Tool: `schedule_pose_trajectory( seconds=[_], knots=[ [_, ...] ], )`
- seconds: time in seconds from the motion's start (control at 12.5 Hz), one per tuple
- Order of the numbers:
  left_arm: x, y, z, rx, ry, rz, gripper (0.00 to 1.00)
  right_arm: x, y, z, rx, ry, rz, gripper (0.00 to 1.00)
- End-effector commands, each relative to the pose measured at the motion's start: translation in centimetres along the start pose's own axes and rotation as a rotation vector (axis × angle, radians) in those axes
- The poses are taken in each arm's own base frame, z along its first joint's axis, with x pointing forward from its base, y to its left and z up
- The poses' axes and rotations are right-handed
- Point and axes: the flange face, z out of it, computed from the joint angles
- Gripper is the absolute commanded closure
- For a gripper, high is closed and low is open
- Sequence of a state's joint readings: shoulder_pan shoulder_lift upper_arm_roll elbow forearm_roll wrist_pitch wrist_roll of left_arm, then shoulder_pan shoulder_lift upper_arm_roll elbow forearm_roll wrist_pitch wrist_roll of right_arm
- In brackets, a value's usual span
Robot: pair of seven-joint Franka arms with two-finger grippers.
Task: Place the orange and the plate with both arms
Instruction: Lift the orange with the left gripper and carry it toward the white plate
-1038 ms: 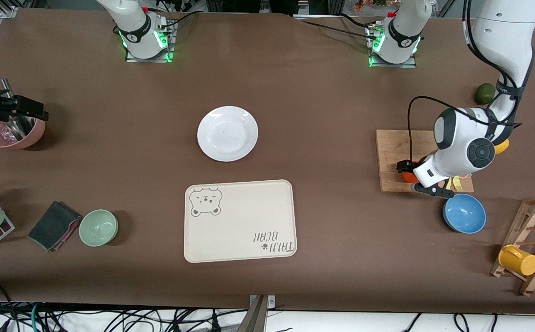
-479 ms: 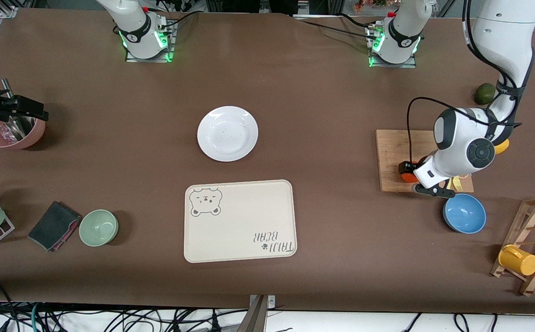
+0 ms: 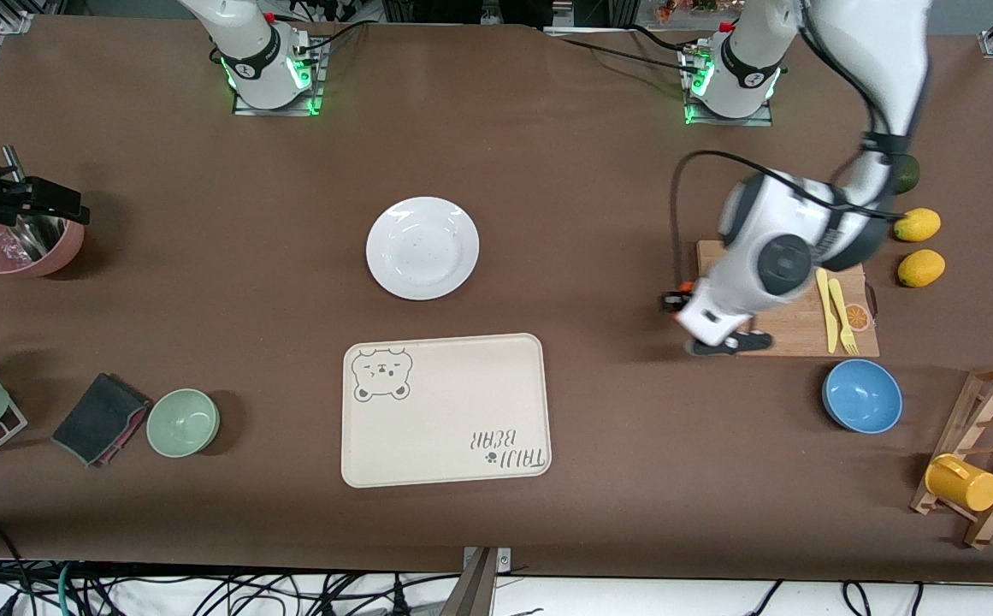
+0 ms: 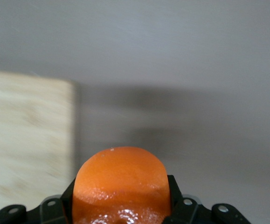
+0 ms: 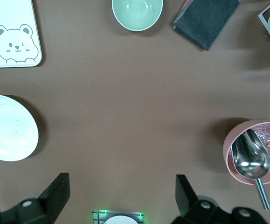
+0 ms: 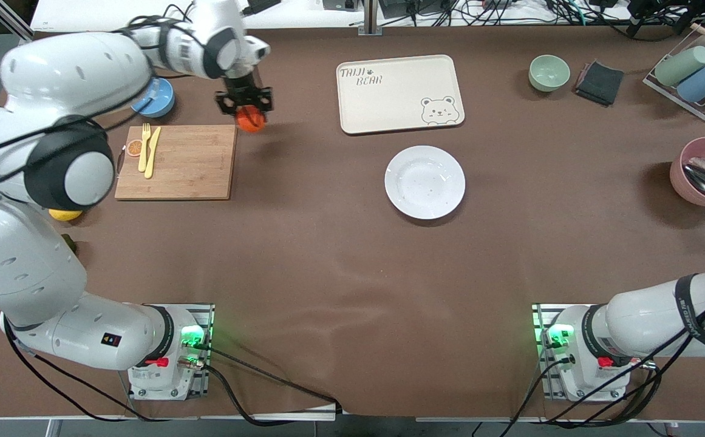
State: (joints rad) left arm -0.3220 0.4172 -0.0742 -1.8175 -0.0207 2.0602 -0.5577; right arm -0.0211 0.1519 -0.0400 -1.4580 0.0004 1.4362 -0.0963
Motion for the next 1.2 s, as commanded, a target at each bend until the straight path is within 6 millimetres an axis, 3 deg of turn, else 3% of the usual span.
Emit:
schedule_pose_trajectory(
  seconds=[0.0,0.16,0.4,0.56,0.8,1.12],
  knots=[
    [-4.0,9.3,0.1,-0.01,-0.001,-0.16,1.0,-0.1,0.0,-0.5,-0.002,-0.003,-0.001,0.0],
    [-6.9,16.1,-0.2,-0.086,-0.033,-0.233,1.0,-0.2,0.1,-0.6,-0.002,-0.001,0.0,0.0],
    [-11.5,24.9,1.5,-0.118,-0.037,-0.282,1.0,-0.1,0.2,-0.5,-0.001,-0.003,0.003,0.0],
    [-14.2,28.8,2.2,-0.188,-0.025,-0.266,1.0,-0.1,0.2,-0.5,-0.001,-0.003,0.003,0.0],
    [-17.6,32.9,4.4,-0.307,0.038,-0.214,1.0,-0.1,0.2,-0.5,-0.001,-0.004,0.003,0.0],
    [-19.9,35.2,9.1,-0.352,0.073,-0.175,1.0,-0.1,0.2,-0.5,-0.001,-0.004,0.005,0.0]
  ],
)
